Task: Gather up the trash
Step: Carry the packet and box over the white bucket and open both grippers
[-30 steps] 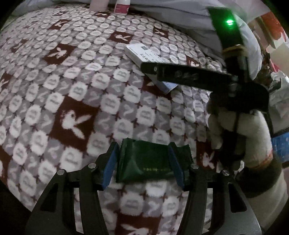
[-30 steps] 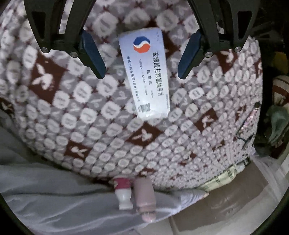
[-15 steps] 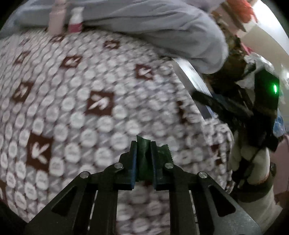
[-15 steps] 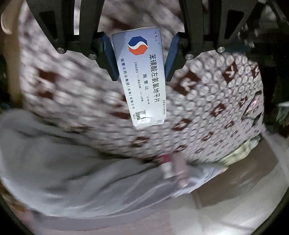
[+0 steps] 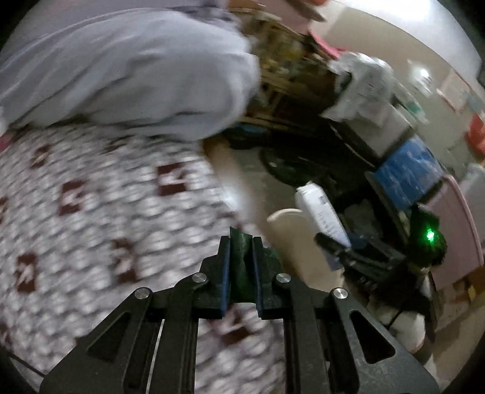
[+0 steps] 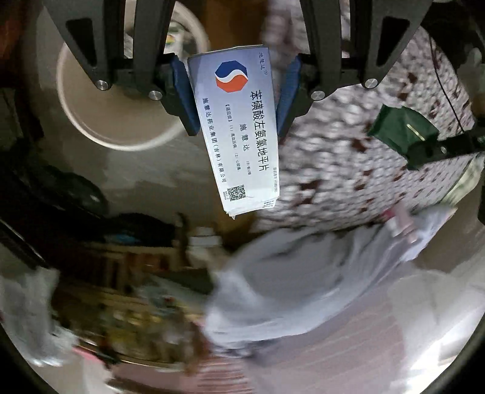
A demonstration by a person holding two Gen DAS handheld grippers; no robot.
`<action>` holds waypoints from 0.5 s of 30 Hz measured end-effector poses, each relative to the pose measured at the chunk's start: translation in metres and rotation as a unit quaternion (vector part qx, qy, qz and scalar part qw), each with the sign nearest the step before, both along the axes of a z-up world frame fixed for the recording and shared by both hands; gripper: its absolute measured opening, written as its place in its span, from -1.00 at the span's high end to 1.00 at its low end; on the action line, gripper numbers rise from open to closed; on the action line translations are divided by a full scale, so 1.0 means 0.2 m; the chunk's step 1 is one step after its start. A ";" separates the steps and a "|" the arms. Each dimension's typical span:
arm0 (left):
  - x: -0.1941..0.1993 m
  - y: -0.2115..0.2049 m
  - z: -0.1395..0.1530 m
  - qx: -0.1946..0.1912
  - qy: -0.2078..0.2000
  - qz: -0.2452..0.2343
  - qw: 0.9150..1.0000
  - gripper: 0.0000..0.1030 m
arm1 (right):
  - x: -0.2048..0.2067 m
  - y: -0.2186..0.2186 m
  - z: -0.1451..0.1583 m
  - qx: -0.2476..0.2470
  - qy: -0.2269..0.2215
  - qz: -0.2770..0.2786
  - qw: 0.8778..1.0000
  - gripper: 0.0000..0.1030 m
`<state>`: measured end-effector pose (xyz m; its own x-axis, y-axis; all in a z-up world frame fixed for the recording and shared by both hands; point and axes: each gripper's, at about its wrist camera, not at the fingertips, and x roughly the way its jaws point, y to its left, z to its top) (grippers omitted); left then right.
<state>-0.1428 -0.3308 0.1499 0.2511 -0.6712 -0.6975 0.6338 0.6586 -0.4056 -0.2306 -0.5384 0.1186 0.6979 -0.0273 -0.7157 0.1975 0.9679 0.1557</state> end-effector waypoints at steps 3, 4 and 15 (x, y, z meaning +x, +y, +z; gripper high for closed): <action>-0.04 -0.23 -0.01 0.003 -0.003 -0.026 1.000 0.79 | -0.08 -0.14 -0.05 -0.006 0.013 -0.044 0.999 0.04; -0.05 -0.32 -0.03 0.007 -0.006 -0.033 0.999 0.79 | -0.10 -0.18 -0.06 -0.005 0.015 -0.053 0.998 0.04; -0.09 -0.77 -0.21 0.048 -0.017 -0.058 0.997 0.78 | -0.23 -0.48 -0.23 0.013 0.044 -0.137 0.989 0.04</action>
<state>-0.1608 -0.4851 0.1084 0.2002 -0.6272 -0.7527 0.7196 0.6155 -0.3215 -0.2761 -0.6341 0.0730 0.6016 -0.1880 -0.7764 0.4663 0.8718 0.1502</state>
